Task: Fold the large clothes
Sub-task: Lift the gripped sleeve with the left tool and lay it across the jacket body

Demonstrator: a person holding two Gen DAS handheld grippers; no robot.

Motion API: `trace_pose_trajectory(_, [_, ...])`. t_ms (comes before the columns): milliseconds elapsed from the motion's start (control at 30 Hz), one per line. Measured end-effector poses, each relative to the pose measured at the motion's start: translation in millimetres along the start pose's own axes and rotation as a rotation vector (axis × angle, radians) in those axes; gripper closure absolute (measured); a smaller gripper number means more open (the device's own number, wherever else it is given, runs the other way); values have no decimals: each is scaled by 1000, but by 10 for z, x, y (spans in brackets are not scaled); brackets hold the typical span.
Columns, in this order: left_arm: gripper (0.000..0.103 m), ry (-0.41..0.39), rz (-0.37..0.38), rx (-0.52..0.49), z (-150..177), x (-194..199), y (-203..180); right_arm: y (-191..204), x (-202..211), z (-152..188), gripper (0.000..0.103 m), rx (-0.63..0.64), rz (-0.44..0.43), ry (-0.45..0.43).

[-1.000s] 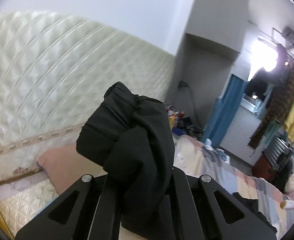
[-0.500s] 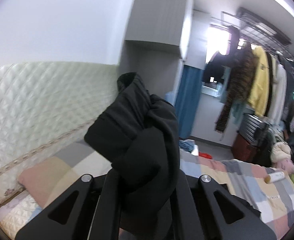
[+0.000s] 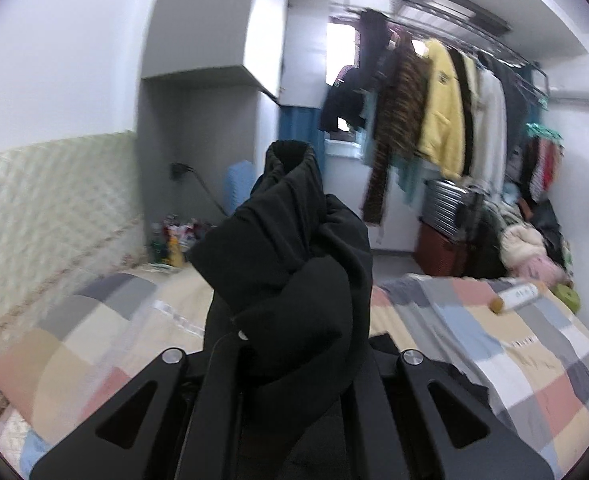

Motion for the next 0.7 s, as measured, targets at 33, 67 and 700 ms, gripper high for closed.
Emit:
trace_pose_trajectory(33, [98, 6, 13, -6, 35, -34, -66, 30, 31, 0, 0, -1, -27, 16])
trace_pose_trajectory(67, [98, 15, 32, -14, 95, -104, -175, 50, 43, -3, 0, -3, -41, 27])
trace_pose_trajectory(700, [98, 185, 228, 54, 1228, -930, -1497, -500, -547, -245, 0, -129, -65, 125])
Point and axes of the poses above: each gripper's, at about its wrist camera, not at the fingertips, and x roughly against the way its jaws point, y to its left, z to its underside, the point moved 6 cm from there along -x, roughly the way its jaws point, and after that the axes turned 7 degrees about z, right-handed, at the moved point
